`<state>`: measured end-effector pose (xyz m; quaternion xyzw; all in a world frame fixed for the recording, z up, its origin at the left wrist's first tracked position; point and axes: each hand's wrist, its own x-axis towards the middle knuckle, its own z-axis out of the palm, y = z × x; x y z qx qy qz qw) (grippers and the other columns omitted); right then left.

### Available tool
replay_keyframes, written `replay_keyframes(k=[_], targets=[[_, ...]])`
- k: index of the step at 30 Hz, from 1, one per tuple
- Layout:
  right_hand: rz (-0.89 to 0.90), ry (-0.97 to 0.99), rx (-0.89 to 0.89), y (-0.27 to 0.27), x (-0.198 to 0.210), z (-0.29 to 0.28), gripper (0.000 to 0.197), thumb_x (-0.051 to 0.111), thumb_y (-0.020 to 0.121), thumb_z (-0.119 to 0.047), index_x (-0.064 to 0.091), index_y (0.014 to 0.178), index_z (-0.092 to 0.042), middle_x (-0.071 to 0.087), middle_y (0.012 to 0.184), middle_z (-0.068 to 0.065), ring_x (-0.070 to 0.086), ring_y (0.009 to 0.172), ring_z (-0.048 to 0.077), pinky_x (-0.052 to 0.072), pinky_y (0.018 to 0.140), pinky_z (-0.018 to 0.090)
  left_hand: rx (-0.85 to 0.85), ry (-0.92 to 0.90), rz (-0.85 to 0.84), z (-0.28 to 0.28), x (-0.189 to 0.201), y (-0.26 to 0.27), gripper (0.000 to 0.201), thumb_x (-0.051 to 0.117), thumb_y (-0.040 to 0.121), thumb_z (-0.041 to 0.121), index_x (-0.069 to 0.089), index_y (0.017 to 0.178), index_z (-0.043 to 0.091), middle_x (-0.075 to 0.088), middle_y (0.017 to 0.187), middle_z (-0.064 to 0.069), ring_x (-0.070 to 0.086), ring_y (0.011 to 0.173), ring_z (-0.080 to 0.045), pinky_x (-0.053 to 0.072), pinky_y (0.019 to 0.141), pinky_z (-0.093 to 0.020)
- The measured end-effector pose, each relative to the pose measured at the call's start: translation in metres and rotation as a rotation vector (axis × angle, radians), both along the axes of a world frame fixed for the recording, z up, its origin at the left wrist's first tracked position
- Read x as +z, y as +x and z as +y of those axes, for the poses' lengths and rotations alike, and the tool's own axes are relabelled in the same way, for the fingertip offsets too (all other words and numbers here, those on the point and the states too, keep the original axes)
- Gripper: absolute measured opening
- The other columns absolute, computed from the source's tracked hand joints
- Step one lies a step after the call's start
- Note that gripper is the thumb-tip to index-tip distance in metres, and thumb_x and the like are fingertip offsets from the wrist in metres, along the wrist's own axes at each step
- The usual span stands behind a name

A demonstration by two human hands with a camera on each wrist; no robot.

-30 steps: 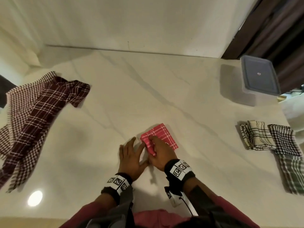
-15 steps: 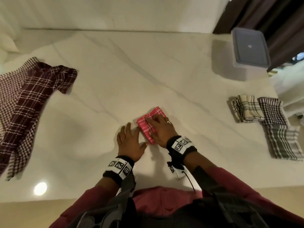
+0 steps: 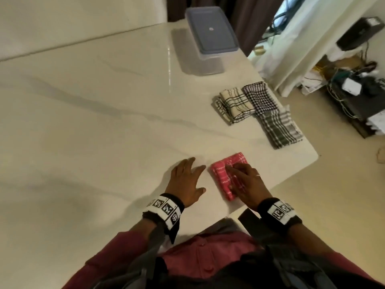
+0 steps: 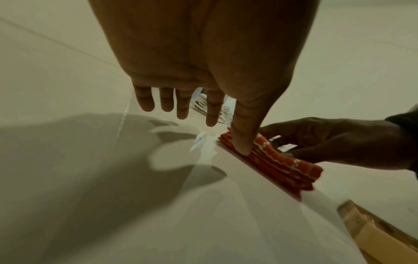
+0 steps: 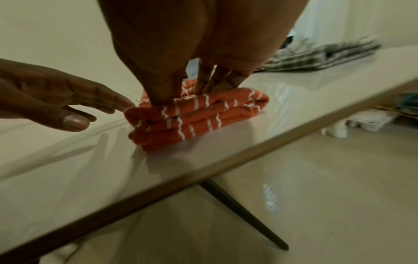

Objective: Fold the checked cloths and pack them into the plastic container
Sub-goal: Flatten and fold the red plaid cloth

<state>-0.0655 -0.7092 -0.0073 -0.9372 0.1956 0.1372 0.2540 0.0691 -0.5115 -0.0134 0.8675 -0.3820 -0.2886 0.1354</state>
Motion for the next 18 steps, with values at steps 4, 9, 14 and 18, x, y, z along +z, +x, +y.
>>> replay_keyframes(k=[4,9,14,18], targets=[[0.014,-0.015,-0.071,-0.022,-0.002,-0.045,0.062,0.063,0.088,-0.036,0.037,0.144,-0.031,0.035,0.143,0.008,0.039,0.122,0.03,0.04,0.102,0.049,-0.089,0.054,-0.046,-0.063,0.0,0.011,0.078,0.059,0.087,0.045,0.016,0.15,0.03,0.001,0.159,-0.005,0.004,0.145,-0.028,0.007,0.116,-0.044],[-0.014,-0.015,-0.032,0.004,-0.007,-0.085,0.06,0.055,0.089,-0.041,0.037,0.145,-0.028,0.034,0.141,0.011,0.037,0.122,0.03,0.039,0.101,0.045,0.002,0.161,-0.099,-0.098,-0.008,0.001,0.086,0.062,0.08,0.055,0.015,0.149,0.033,-0.002,0.158,-0.005,0.003,0.145,-0.029,0.01,0.115,-0.05],[-0.103,-0.025,0.08,0.053,-0.014,-0.11,0.057,0.056,0.089,-0.031,0.041,0.144,-0.021,0.038,0.139,0.016,0.045,0.12,0.035,0.046,0.098,0.048,0.037,0.12,-0.086,-0.085,-0.018,-0.012,0.08,0.051,0.091,0.049,-0.001,0.151,0.034,-0.02,0.158,0.002,-0.015,0.146,-0.019,-0.004,0.119,-0.045],[-0.163,0.004,0.067,0.092,-0.002,-0.119,0.045,0.058,0.089,-0.021,0.052,0.134,-0.021,0.04,0.137,0.014,0.056,0.109,0.033,0.051,0.093,0.046,0.042,0.069,-0.001,-0.066,-0.016,-0.013,0.076,0.051,0.089,0.051,0.01,0.151,0.034,-0.014,0.158,0.008,-0.011,0.147,-0.015,-0.001,0.12,-0.04]])
